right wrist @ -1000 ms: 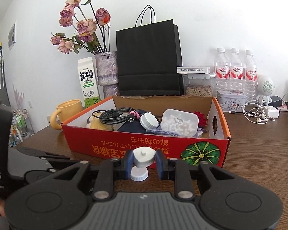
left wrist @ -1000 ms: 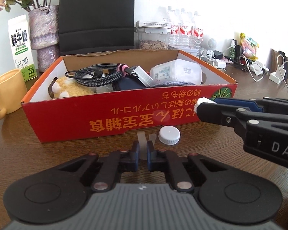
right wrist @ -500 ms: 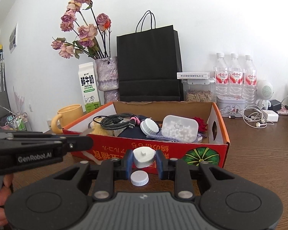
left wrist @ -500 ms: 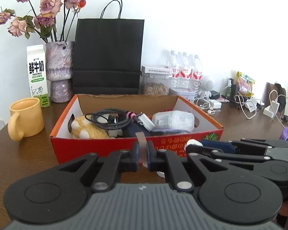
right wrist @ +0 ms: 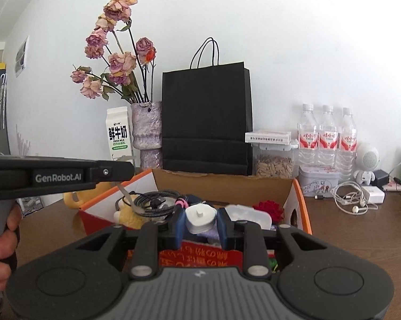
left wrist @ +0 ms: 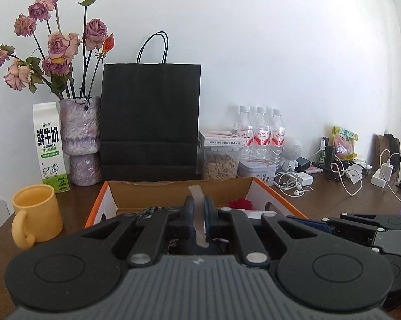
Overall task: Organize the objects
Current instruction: 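Carry both held pieces into the box and open both grippers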
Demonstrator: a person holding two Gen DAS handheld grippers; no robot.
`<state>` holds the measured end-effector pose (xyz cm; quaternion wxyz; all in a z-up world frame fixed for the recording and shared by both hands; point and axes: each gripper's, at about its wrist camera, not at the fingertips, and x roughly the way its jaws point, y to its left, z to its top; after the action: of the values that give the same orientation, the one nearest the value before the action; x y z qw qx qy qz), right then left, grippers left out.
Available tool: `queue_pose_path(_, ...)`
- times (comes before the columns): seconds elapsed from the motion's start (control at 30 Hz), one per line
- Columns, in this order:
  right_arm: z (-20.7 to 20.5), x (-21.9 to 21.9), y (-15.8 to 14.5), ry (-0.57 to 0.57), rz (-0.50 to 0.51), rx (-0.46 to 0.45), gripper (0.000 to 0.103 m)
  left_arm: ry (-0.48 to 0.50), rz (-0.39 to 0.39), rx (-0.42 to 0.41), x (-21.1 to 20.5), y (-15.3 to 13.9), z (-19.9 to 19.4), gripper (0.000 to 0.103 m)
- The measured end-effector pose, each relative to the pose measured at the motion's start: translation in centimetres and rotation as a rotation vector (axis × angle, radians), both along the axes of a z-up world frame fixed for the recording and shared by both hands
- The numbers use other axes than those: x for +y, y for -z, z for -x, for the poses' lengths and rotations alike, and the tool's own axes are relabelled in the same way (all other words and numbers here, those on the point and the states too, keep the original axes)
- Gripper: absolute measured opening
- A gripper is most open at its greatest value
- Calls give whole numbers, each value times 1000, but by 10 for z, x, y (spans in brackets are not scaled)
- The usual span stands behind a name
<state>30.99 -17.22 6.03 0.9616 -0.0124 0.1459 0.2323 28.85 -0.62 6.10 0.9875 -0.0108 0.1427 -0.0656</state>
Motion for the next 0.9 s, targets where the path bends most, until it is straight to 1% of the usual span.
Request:
queue_pose_path(0.13,-16,11,-10,24,11,-52,25,-24,38,-25,2,-4,-15,9)
queue_pose_path(0.23,-35,17,-14,41,-18,-63,24,-32,55,-27,3,-4,-26,9)
queue_pose_path(0.4,-62,26,-10,50,-28,-42,25,-60,66,-15,8,2,-52,9)
queue_pose_path(0.53,-73,26,-1,49,-12,-23,24,-72,57,7,11,11,-68,9)
queue_pose_path(0.7,-80,24,9,53,2,8,24,-88,47,39,14,22,-76,9)
queue_pose_path(0.8,-79,24,12,60,11,15,27,-96,40,50,14,26,-76,10)
queue_pose_path(0.83,-78,25,12,63,15,13,29,-96,35,52,14,27,-75,13)
queue_pose_path(0.9,-77,24,13,64,12,16,43,-100,31,48,14,28,-74,32)
